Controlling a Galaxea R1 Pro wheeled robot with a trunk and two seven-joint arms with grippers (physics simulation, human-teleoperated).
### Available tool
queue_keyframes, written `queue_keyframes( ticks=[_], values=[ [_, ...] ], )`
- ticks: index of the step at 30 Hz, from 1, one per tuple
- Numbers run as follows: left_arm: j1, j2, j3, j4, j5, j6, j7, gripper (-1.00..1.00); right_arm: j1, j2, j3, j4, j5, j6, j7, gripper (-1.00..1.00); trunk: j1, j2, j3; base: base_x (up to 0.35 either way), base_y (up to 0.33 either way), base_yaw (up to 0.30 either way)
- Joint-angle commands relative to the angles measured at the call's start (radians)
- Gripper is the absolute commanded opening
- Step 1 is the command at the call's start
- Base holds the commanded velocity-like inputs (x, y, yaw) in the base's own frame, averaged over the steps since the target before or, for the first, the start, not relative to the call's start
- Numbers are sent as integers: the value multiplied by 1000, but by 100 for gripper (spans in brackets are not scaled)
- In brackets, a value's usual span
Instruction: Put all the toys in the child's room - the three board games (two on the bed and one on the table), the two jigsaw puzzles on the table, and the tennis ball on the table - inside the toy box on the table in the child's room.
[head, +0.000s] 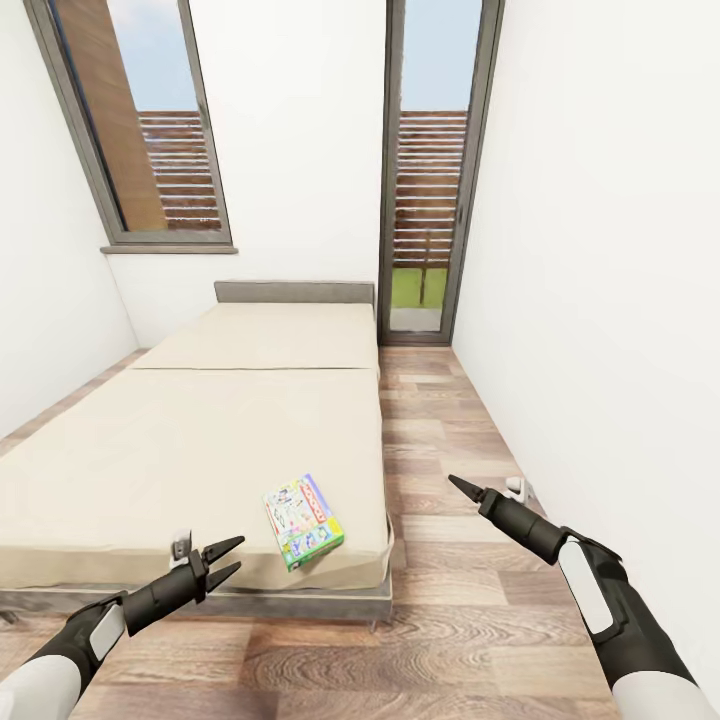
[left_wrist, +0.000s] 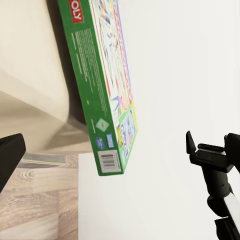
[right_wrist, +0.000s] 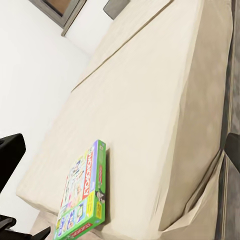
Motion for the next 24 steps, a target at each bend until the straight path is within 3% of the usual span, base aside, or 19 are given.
queue_keyframes(
  ticks=[1, 8, 24],
  values=[
    [0, 0, -1, 0, 4, 10, -2, 100, -1, 0, -1, 0, -6, 7, 1, 100, 0, 0, -1, 6, 5, 0],
    [0, 0, 0, 0, 4, 13, -2, 100, -1, 0, -1, 0, -6, 7, 1, 100, 0, 0, -1, 2, 2, 0],
    [0, 0, 1, 0, 4, 12, -2, 100, -1, 0, -1, 0, -6, 7, 1, 100, 61, -112, -51, 0, 0, 0]
  ],
)
